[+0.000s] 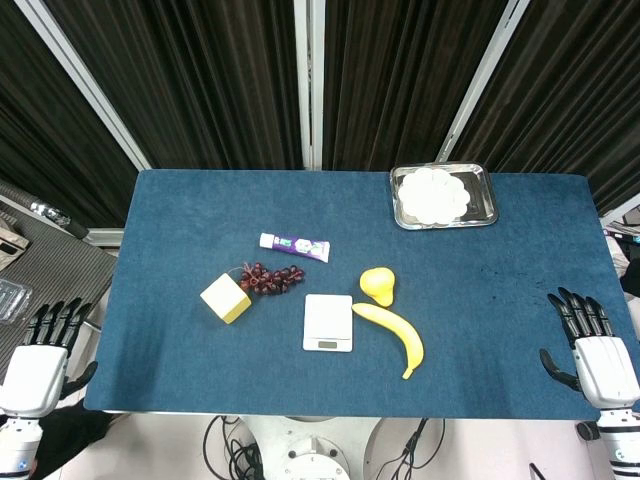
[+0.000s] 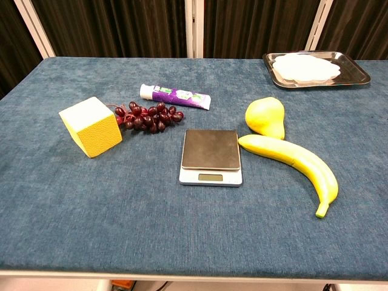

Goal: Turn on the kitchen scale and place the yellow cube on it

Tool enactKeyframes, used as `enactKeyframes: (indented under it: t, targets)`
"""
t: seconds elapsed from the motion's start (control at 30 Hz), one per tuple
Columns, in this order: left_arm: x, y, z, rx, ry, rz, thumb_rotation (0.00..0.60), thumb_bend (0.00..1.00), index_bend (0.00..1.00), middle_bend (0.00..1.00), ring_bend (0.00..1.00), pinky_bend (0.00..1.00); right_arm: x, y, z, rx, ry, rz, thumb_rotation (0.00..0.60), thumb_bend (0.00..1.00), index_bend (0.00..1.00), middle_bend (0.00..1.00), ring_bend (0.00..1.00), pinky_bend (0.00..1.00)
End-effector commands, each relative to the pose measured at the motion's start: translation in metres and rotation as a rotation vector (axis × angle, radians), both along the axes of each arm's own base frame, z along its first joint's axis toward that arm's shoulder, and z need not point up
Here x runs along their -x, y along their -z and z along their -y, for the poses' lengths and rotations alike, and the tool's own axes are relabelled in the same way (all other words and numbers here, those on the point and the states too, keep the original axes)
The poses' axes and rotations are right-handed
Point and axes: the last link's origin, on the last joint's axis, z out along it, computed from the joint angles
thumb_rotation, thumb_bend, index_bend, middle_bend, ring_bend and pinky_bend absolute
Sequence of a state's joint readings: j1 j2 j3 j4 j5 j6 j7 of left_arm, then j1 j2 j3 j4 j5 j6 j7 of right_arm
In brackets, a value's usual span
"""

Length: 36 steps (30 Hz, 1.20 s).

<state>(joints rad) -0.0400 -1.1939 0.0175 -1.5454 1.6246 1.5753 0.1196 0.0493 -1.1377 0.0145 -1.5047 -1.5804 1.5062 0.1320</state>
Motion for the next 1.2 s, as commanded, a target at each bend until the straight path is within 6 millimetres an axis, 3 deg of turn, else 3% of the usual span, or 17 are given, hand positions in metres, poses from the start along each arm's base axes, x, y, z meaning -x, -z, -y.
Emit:
enactKeyframes:
  t: [0.03, 0.33, 0.5, 0.97, 1.2]
  targets:
    - [0.0, 0.001, 0.0, 0.007, -0.001, 0.008, 0.6, 0.24, 0.02, 0.04, 0.0, 0.01, 0.0, 0.001, 0.0, -0.003, 0.005, -0.003, 0.6, 0.28, 0.0, 0.0, 0.0, 0.0]
    - [-0.009, 0.005, -0.002, 0.044, 0.031, 0.058, 0.6, 0.24, 0.02, 0.04, 0.0, 0.01, 0.0, -0.002, 0.0, 0.012, 0.002, 0.004, 0.6, 0.28, 0.0, 0.0, 0.0, 0.0]
    - [-0.028, 0.016, -0.015, 0.083, 0.109, 0.101, 0.6, 0.24, 0.02, 0.04, 0.0, 0.01, 0.0, -0.006, 0.002, 0.026, 0.006, 0.01, 0.6, 0.28, 0.0, 0.0, 0.0, 0.0]
    - [-0.109, 0.111, -0.03, 0.444, 0.362, 0.194, 0.6, 0.24, 0.02, 0.06, 0.0, 0.0, 0.009, -0.017, 0.008, 0.064, 0.048, 0.029, 0.6, 0.28, 0.0, 0.0, 0.0, 0.0]
    - [-0.139, 0.147, -0.036, 0.562, 0.45, 0.2, 0.6, 0.25, 0.02, 0.07, 0.0, 0.0, 0.013, -0.023, 0.007, 0.081, 0.054, 0.04, 0.6, 0.28, 0.0, 0.0, 0.0, 0.0]
